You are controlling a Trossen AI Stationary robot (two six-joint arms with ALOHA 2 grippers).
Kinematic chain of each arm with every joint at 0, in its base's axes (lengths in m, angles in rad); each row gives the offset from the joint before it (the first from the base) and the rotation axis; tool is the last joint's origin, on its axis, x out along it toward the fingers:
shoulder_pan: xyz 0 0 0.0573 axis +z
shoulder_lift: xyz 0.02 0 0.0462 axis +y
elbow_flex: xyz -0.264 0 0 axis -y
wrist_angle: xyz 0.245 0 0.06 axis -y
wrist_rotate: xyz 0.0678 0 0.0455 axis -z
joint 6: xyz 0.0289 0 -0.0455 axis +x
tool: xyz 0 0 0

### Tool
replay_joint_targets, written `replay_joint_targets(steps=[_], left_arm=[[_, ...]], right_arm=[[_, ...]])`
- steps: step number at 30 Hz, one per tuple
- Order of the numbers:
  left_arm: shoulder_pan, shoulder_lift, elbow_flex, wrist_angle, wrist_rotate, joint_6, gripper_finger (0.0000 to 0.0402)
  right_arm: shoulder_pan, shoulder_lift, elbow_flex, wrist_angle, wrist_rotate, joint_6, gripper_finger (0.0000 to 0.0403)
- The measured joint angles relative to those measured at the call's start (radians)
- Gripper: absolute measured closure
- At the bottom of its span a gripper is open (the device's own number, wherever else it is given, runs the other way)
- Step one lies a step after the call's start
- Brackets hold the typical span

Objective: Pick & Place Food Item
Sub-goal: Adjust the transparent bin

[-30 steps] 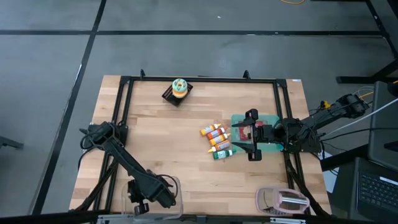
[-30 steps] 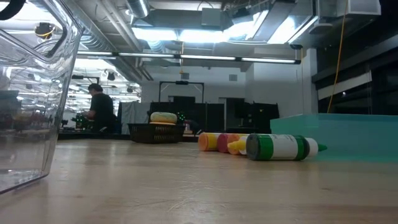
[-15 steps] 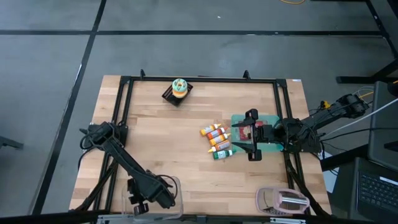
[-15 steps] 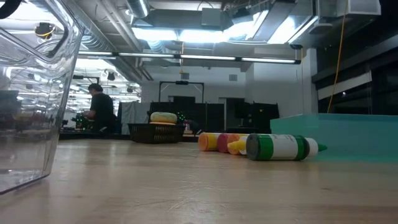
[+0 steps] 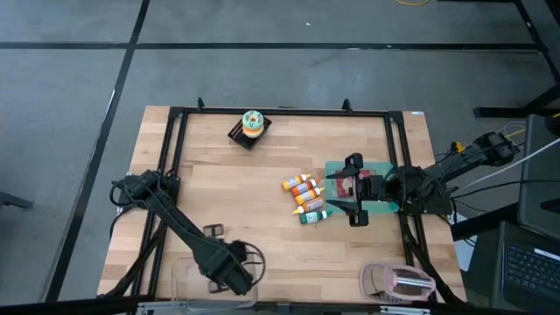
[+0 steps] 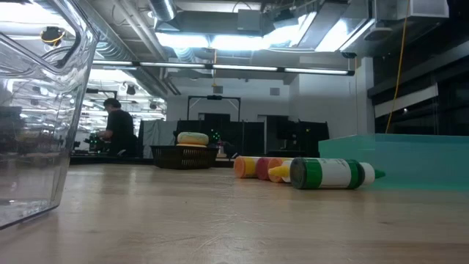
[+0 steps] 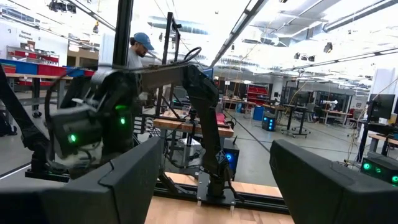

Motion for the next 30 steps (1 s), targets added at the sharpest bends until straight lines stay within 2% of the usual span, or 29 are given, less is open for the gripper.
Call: replay_joint_targets(steps=[2,9,20,26,30], left_arm=[[0.012,-0.002,0.013,0.058,-0.082,-0.013,0.0252],[0.044,0.038,0.012,0.168,-0.136,-0.044,0.0236],[-0.006,0.104,0.010,0.171,-0.125,-0.149,0.0211],[-0.014,0.120,0.010,0.172,-0.056,-0.159,0.0216],[-0.014,0.104,0.010,0.129,-0.104,-0.173,0.0215]], right_arm=[[0.000,0.000,0.000,0.000,0.000,0.000,0.0107],[0.000,0.000,0.000,0.000,-0.011,0.008,0.0107],[0.000,0.000,0.000,0.000,-0.051,0.016,0.0108],[0.000,0.000,0.008,0.000,-0.051,0.011,0.0108],[0.000,0.000,0.020,-0.014,-0.051,0.009,0.0108]])
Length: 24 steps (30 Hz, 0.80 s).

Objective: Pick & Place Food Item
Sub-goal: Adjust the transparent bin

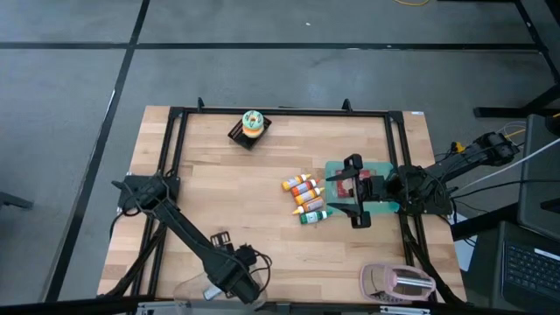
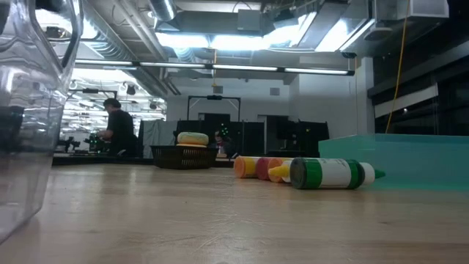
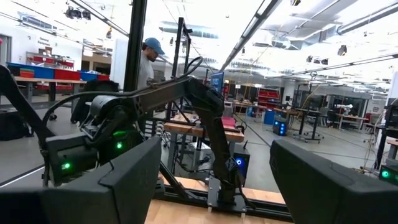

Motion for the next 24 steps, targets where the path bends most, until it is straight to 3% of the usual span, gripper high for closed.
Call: replay_joint_targets(steps=[5,14,19,24], left_arm=[[0.000,-0.001,-0.010,-0.071,-0.012,0.016,0.0216],[0.007,0.000,-0.143,-0.052,0.034,0.072,0.0241],[0.036,-0.003,-0.184,-0.056,0.023,0.146,0.0296],[0.098,-0.005,-0.191,-0.065,-0.067,0.262,0.0370]], right_arm=[[0.000,0.000,0.000,-0.002,0.000,-0.004,0.0108],[0.000,0.000,0.000,-0.010,0.000,0.014,0.0108],[0.000,0.000,0.000,-0.013,0.000,0.024,0.0108],[0.000,0.000,0.000,-0.017,0.000,0.046,0.0108]])
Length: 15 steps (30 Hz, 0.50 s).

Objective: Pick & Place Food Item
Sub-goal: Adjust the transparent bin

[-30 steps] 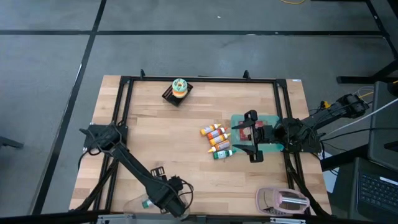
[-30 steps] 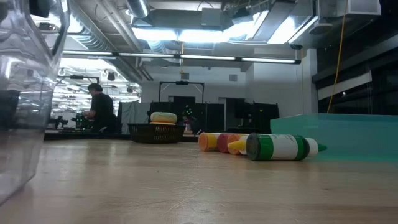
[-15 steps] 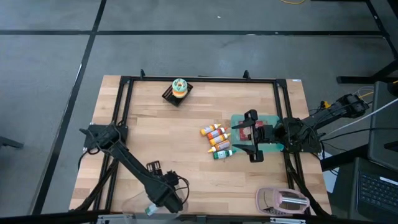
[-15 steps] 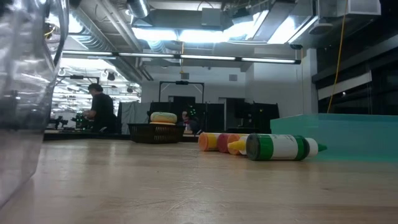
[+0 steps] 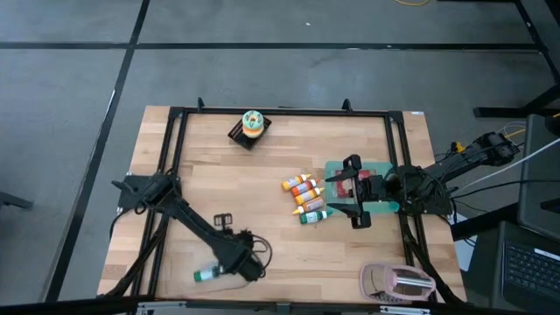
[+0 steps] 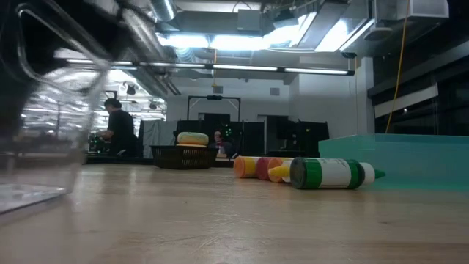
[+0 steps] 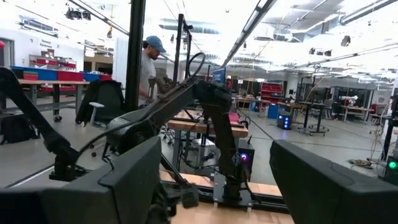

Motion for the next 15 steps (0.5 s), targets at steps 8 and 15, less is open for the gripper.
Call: replay_joint_targets(steps=[8,15], left_arm=[[0.112,-0.007,-0.001,0.054,-0.087,0.166,0.0374],[0.142,0.001,-0.006,0.054,-0.165,0.190,0.0285]], right_arm=[[0.021,0.000,0.000,-0.023,0.001,0.029,0.0108],[0.049,0.000,0.000,-0.022,0.005,0.023,0.0108]])
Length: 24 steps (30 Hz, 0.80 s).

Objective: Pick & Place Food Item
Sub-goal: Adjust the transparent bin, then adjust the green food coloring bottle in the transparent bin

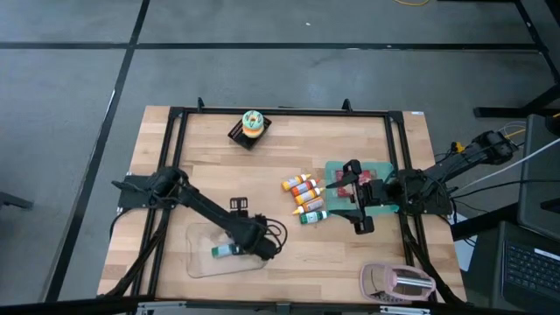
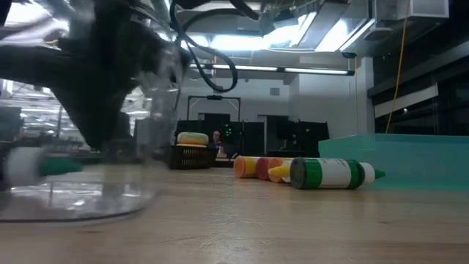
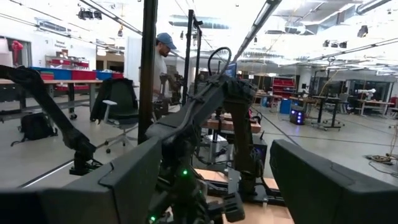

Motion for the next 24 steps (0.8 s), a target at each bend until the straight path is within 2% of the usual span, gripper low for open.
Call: replay_joint_targets(steps=[5,10,14,19,21,24], left_arm=[[-0.008,-0.010,0.000,-0.040,-0.042,-0.010,0.0229],[-0.019,-0.080,0.000,-0.077,-0.114,-0.067,0.0202],[-0.032,-0.171,0.001,-0.066,-0.155,-0.160,0.0199],[-0.083,-0.286,0.002,0.060,-0.170,-0.251,0.0207],[-0.102,-0.317,0.003,0.124,-0.150,-0.269,0.0211],[-0.118,-0.342,0.003,0.215,-0.057,-0.288,0.0218]], right_arm=[[0.010,0.000,0.000,0.000,0.055,-0.021,0.0108],[0.011,0.000,0.000,0.000,0.060,-0.031,0.0108],[0.011,0.000,0.007,0.000,0.060,-0.047,0.0108],[0.011,0.000,0.013,-0.001,0.059,-0.051,0.0108],[0.011,0.000,0.013,0.000,0.059,-0.051,0.0108],[0.011,0.000,0.013,0.000,0.059,-0.051,0.0108]])
